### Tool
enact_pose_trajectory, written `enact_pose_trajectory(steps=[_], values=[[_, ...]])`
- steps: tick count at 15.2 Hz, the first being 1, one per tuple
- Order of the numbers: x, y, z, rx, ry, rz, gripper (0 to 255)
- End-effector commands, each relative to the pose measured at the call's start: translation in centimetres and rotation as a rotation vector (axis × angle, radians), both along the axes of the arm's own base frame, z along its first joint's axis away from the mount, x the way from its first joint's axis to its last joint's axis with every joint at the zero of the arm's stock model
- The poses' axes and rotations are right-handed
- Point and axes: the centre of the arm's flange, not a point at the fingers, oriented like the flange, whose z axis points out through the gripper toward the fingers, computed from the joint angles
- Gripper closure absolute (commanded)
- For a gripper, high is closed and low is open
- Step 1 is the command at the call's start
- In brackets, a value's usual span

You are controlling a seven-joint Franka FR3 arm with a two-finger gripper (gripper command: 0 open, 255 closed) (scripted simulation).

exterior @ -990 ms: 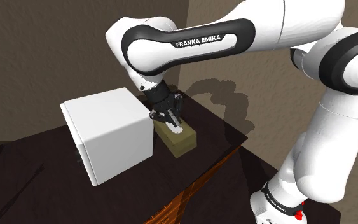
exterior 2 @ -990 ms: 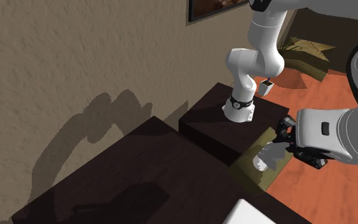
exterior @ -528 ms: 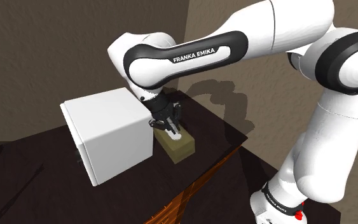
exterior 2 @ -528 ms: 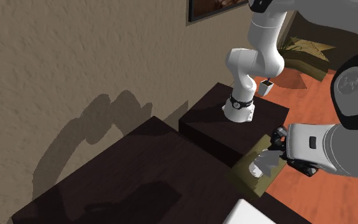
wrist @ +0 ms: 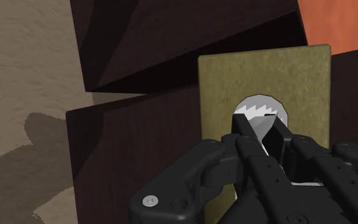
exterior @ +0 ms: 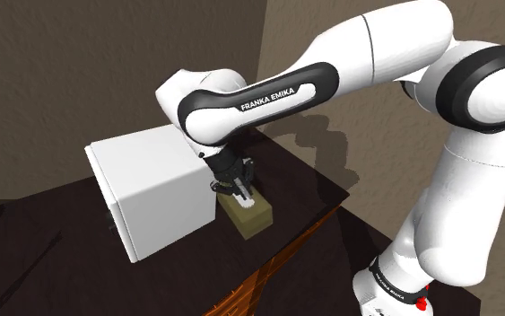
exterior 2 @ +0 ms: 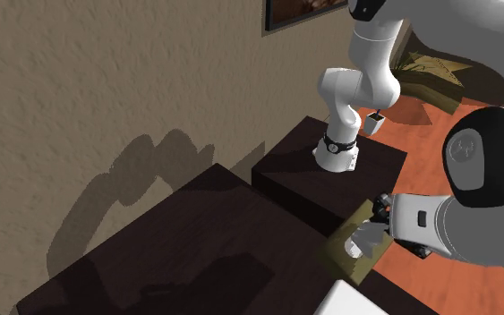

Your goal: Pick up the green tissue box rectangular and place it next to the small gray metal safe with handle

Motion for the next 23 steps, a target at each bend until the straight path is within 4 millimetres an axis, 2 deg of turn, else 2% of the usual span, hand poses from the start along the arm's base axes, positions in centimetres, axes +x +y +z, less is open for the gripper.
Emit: enact_pose_trajectory(steps=[1, 23], values=[[0.0, 0.1, -1.1, 0.0, 0.0, 0.0, 255], [0.0, 0.1, -12.8, 0.0, 0.0, 0.0, 255]])
